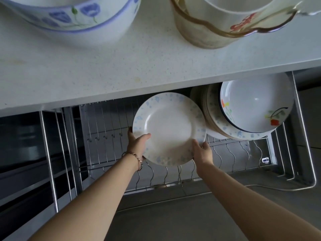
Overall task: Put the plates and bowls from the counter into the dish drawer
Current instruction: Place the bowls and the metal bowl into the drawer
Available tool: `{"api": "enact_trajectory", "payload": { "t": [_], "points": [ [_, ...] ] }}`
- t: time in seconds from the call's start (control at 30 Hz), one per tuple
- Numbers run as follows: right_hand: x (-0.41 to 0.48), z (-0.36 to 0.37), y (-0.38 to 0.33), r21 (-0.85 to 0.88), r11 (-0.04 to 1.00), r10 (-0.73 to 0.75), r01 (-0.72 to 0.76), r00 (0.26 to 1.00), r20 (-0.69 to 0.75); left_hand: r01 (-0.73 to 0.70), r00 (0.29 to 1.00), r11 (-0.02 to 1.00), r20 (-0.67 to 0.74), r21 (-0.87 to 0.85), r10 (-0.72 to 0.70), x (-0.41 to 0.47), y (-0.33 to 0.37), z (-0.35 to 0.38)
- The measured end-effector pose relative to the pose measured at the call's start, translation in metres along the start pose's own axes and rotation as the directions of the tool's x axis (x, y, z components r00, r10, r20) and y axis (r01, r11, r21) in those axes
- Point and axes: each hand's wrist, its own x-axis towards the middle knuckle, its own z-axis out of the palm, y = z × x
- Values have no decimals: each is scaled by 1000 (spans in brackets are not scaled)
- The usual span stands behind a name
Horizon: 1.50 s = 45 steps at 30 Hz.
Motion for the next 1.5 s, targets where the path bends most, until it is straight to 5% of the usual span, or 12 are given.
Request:
{"api": "enact_trajectory", "payload": {
  "t": [0.17, 0.23, 0.3, 0.4, 0.53, 0.63, 0.73, 0.9, 1.2, 1.4, 1.5],
  "points": [
    [-9, -14, -16, -288, 958, 26, -7, 998, 64, 46, 997, 955, -73, 294, -26, -19, 13, -9],
    [-24, -28, -35, -503, 864, 64, 27, 985, 163, -4, 981, 859, -163, 512, 102, -38, 24, -7],
    [-44, -45, -61, -638, 757, 52, 139, 961, 270, -134, 964, 789, -106, 599, 245, -65, 41, -3],
    [-88, -73, -113, -518, 811, -38, 272, 908, 417, -365, 925, 786, 97, 499, 368, -120, 74, 1],
    [-143, -112, -189, -43, 967, -208, 252, 874, 439, -534, 845, 799, 183, 277, 502, -188, 123, 9],
    [-150, -123, -236, 217, 953, -293, 211, 827, 479, -409, 890, 912, 215, -13, 402, -209, 165, 26],
    [-146, -113, -258, 357, 925, -320, 132, 777, 543, -329, 891, 944, 323, -29, 320, -216, 194, 52],
    [-146, -113, -252, 475, 878, -347, 64, 769, 537, -333, 890, 934, 284, -131, 357, -216, 202, 73],
    [-168, -177, -166, 178, 967, -254, 183, 761, 597, -239, 933, 970, 265, -49, 243, -260, 86, 36],
    [-183, -142, -118, -77, 967, -127, 244, 719, 683, -116, 962, 991, 240, -68, 129, -272, 22, -28],
    [-182, -103, -96, -137, 970, -65, 202, 756, 651, -103, 973, 973, 223, 205, 56, -240, 11, -71]
  ]
}}
